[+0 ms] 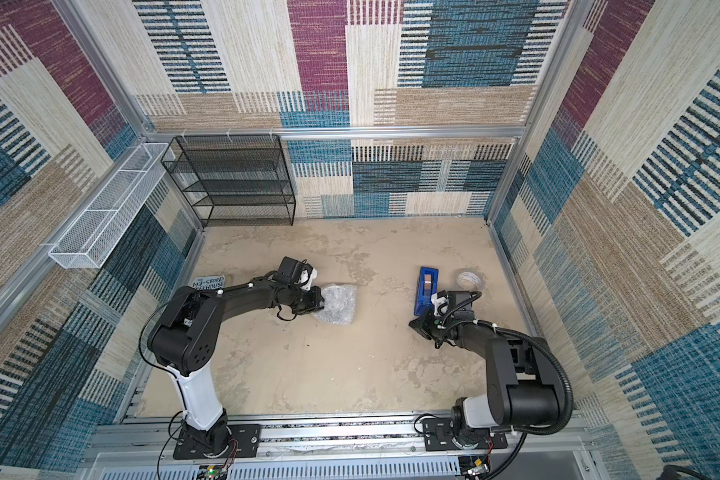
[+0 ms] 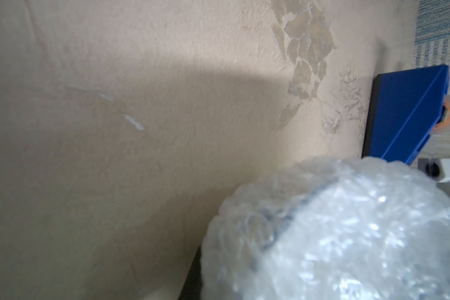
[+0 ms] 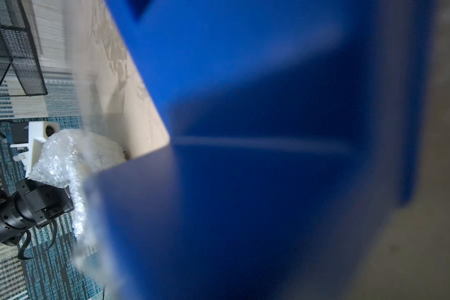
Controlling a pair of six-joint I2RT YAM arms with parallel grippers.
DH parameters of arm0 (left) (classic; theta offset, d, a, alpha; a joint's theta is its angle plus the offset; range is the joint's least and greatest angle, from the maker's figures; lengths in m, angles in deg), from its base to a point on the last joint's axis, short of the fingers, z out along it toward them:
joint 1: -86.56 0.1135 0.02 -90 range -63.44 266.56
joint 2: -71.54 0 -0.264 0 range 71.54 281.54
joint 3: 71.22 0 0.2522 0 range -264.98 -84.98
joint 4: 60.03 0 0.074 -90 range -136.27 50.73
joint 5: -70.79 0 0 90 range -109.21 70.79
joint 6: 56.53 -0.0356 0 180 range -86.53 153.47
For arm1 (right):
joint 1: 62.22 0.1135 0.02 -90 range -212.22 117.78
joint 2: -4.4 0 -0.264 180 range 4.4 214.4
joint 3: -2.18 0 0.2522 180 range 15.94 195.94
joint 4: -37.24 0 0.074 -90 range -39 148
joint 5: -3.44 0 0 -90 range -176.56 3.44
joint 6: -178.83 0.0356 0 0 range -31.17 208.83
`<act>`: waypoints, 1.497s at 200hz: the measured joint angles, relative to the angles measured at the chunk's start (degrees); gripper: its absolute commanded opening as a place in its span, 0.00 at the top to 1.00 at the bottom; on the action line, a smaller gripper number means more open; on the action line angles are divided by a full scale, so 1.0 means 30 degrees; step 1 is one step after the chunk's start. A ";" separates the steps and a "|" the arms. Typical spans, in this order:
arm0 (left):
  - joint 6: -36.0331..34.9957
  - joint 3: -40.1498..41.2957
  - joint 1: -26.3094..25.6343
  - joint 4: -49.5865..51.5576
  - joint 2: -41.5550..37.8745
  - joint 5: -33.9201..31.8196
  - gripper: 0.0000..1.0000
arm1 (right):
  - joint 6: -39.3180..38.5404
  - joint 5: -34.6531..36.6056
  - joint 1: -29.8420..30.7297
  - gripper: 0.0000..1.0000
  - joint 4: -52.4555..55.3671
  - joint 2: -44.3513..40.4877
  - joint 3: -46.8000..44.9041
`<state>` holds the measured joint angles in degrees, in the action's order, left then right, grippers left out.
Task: Wrap bowls in bubble wrap
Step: Tear off the tape using the Tape Cutter.
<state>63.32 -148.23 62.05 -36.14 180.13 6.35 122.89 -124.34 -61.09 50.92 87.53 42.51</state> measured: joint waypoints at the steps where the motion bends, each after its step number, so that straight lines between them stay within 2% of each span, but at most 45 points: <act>1: 0.0000 0.0000 0.0000 0.0000 0.0000 0.0000 1.00 | 0.0022 0.0000 0.0051 1.00 -0.0080 0.0029 -0.0015; 27: -0.0007 -0.0124 0.0000 0.0197 0.0036 0.0000 1.00 | 0.1479 -0.0168 0.2863 1.00 -0.2069 0.0750 -0.0379; 49: -0.0029 -0.0131 0.0000 0.0306 -0.0022 -0.0080 1.00 | 0.2484 -0.0357 0.3963 1.00 -0.2681 0.0408 -0.0772; 68: -0.0080 -0.0168 0.0000 0.0379 -0.0022 -0.0131 1.00 | 0.3096 -0.0393 0.4116 1.00 -0.2565 -0.0510 -0.1370; 130: -0.0233 -0.0372 -0.0015 0.0423 -0.0044 -0.0415 1.00 | 0.3264 -0.0627 0.4350 1.00 0.1479 -0.6659 -0.1158; 165: -0.0452 -0.0379 -0.0015 0.0430 -0.0131 -0.0437 1.00 | 0.3468 -0.1530 0.4350 1.00 0.3118 -0.9449 -0.2069; 193: -0.0495 -0.0364 -0.0015 0.0437 -0.0131 -0.0437 1.00 | 0.4415 -0.3133 0.4350 1.00 0.3155 -1.0258 -0.2047; 214: -0.0503 -0.0364 -0.0015 0.0437 -0.0131 -0.0430 1.00 | 0.4524 -0.3956 0.4350 1.00 0.3388 -0.9981 -0.0845; 236: -0.0510 -0.0364 -0.0015 0.0437 -0.0117 -0.0430 1.00 | 0.3628 -0.4422 0.4350 1.00 0.3395 -0.8437 0.0976; 299: -0.0648 -0.0408 -0.0051 0.0903 -0.0117 -0.0554 1.00 | 0.2047 -0.5421 0.4350 1.00 0.1923 -0.0685 0.8123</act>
<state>61.37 -149.45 61.89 -33.43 179.78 4.69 129.04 -140.60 -48.05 56.69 85.48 66.88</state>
